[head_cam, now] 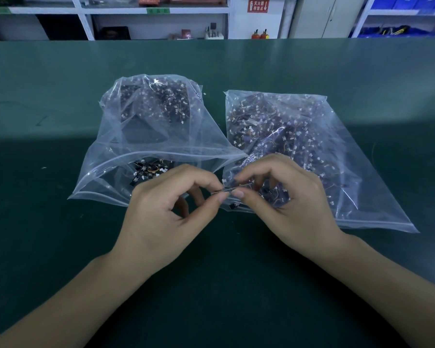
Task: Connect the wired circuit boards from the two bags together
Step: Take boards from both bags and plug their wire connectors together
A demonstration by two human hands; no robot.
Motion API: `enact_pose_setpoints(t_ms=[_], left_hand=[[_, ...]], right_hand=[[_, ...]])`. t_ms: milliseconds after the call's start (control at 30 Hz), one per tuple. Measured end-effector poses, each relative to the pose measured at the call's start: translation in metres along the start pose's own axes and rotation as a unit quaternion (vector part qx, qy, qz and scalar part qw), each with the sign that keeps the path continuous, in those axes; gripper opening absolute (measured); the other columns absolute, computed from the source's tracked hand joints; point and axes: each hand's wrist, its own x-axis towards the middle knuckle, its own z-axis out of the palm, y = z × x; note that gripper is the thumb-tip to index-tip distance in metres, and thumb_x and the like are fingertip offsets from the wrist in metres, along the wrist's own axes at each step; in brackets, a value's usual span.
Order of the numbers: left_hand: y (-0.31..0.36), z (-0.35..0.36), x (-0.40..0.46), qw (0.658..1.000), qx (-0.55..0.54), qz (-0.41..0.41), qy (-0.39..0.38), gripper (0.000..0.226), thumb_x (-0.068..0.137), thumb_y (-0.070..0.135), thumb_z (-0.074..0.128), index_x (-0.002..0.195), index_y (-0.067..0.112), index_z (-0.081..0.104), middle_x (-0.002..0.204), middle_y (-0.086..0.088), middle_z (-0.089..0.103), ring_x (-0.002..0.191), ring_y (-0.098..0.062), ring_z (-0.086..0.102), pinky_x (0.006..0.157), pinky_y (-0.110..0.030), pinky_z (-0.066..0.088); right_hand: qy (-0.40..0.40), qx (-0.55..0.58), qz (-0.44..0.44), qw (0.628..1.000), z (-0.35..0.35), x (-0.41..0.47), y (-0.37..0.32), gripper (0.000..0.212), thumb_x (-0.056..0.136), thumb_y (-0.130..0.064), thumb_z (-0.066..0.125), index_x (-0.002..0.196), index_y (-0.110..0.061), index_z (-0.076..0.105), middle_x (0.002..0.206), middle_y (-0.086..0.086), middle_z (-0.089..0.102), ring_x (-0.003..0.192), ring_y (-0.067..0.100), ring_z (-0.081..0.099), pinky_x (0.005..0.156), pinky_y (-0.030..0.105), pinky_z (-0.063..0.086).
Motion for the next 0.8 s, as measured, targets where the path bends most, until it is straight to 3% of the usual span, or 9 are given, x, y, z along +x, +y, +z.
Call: enact_pose_setpoints(t_ms=[100,367,800], left_hand=[[0.0002,0.0003,0.0003,1.0,0.0,0.003,-0.001,0.004,0.096,0.016,0.079,0.096,0.014,0.075,0.09,0.012,0.07,0.076,-0.017,0.07,0.055,-0.032,0.051],[0.0033,-0.0023,0.0012,0.999,0.03,0.025,-0.021,0.006,0.098,0.014,0.076,0.093,0.01,0.073,0.087,0.005,0.066,0.076,-0.016,0.066,0.054,-0.034,0.05],[0.0021,-0.0025,0.0005,0.998,0.041,0.026,-0.031,0.006,0.098,0.015,0.075,0.093,0.012,0.073,0.088,0.005,0.067,0.078,-0.018,0.067,0.055,-0.034,0.05]], right_hand=[[-0.001,0.011,0.011,1.0,-0.0003,-0.0003,-0.0006,0.014,0.096,-0.024,0.078,0.096,-0.01,0.074,0.097,-0.014,0.069,0.083,0.013,0.063,0.08,0.016,0.043],[-0.018,0.03,-0.014,0.999,-0.0013,0.0009,-0.0019,0.012,0.098,-0.016,0.077,0.092,-0.007,0.072,0.094,0.001,0.071,0.087,0.018,0.065,0.082,0.019,0.045],[-0.028,0.038,-0.009,0.999,-0.0013,0.001,-0.0012,0.013,0.098,-0.016,0.076,0.092,-0.005,0.072,0.096,0.002,0.071,0.089,0.016,0.064,0.082,0.017,0.044]])
